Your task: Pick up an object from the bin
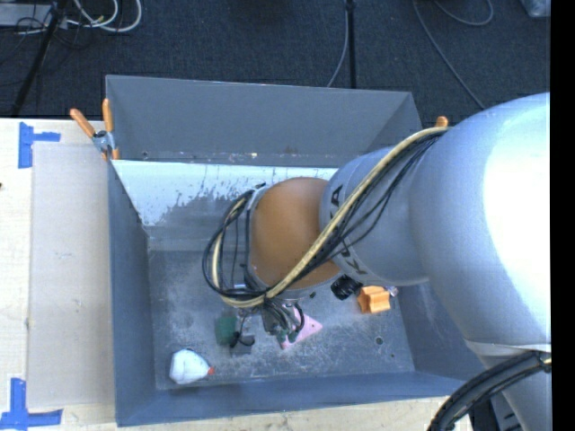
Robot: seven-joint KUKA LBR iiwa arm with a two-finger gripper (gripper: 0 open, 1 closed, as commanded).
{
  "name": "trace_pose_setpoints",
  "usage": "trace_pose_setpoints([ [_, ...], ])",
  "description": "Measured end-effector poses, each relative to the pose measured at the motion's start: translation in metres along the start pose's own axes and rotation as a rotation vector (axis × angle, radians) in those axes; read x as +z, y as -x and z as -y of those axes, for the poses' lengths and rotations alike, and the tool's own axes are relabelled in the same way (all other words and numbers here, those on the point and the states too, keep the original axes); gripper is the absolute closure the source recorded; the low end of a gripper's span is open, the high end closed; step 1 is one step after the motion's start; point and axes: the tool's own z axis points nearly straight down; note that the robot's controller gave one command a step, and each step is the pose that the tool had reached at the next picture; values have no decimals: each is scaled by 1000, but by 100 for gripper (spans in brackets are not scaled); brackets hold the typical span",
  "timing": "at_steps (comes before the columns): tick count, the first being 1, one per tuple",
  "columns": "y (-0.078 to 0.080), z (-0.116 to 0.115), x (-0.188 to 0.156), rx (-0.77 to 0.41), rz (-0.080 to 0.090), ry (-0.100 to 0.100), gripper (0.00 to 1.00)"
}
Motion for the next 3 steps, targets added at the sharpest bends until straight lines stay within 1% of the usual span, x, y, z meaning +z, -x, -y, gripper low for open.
trace_pose_setpoints([
  [3, 0, 0, -3, 1, -2, 0, 100],
])
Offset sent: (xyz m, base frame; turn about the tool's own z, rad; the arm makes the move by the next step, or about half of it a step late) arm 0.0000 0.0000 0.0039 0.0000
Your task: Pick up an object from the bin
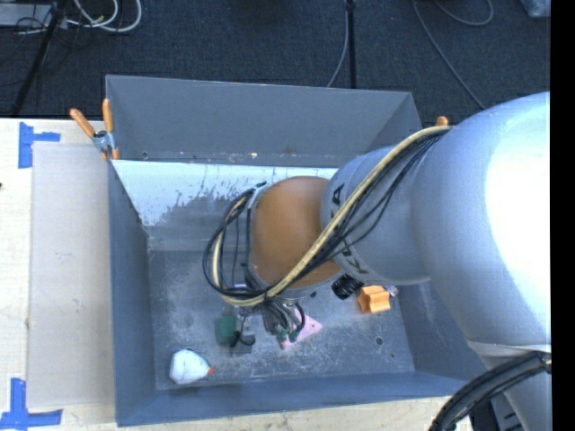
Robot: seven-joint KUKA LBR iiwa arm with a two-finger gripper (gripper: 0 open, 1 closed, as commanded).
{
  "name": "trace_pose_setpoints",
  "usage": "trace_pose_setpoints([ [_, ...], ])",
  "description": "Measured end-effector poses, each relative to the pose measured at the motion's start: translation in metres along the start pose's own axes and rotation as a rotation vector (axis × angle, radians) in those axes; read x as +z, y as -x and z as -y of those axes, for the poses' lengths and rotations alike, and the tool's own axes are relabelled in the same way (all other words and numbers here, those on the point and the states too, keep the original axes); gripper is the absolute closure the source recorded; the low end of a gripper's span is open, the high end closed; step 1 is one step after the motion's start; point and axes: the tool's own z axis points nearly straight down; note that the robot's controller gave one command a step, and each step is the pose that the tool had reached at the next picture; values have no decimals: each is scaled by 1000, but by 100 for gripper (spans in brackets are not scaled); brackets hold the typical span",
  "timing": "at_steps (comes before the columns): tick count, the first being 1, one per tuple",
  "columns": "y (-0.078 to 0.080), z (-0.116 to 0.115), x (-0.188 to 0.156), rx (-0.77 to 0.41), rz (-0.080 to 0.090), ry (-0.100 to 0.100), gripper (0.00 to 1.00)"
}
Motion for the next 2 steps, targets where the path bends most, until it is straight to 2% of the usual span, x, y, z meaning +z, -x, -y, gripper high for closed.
trace_pose_setpoints([
  [2, 0, 0, -20, 1, -1, 0, 100],
])
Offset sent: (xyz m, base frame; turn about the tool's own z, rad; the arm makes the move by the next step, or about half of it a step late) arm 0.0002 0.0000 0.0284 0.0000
